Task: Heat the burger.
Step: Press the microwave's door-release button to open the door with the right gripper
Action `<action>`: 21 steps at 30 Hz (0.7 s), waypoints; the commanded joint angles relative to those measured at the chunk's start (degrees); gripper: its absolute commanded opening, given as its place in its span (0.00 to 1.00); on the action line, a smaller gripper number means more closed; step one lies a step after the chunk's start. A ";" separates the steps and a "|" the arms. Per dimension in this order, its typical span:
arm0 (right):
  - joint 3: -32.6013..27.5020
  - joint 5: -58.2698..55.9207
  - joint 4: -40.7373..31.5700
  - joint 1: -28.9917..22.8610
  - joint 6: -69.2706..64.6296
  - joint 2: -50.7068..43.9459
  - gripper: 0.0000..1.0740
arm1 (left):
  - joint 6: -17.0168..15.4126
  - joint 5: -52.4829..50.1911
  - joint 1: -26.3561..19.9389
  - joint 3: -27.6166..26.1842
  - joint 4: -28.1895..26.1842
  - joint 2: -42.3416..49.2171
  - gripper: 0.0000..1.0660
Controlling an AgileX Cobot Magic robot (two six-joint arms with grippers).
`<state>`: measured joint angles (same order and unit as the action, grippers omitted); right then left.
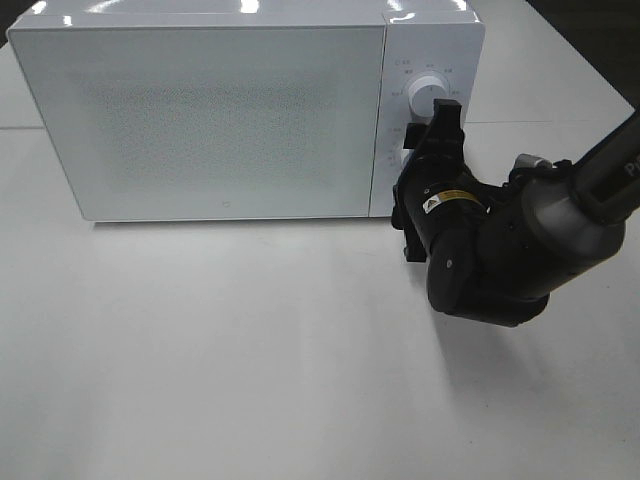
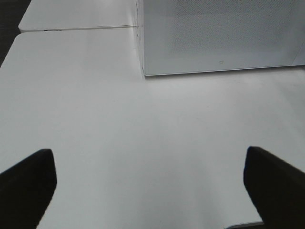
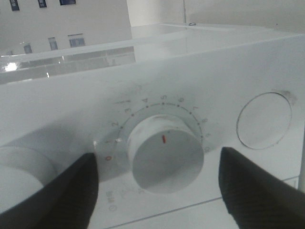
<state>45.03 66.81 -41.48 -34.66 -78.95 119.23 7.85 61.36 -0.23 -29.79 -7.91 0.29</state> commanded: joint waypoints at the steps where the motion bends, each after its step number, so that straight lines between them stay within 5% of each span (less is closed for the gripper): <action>1: -0.86 12.72 1.26 0.29 2.35 -1.43 0.67 | -0.34 0.06 -0.23 0.06 0.00 0.92 0.94; 12: -7.73 -3.44 12.55 0.29 11.80 -7.96 0.66 | -0.34 0.06 -0.23 0.06 0.00 0.92 0.94; 21: -10.60 -24.58 16.39 1.55 33.75 -16.73 0.66 | -0.34 0.06 -0.23 0.06 0.00 0.92 0.94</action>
<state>34.61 49.10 -26.81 -33.86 -52.65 105.20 7.85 61.36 -0.23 -29.79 -7.91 0.29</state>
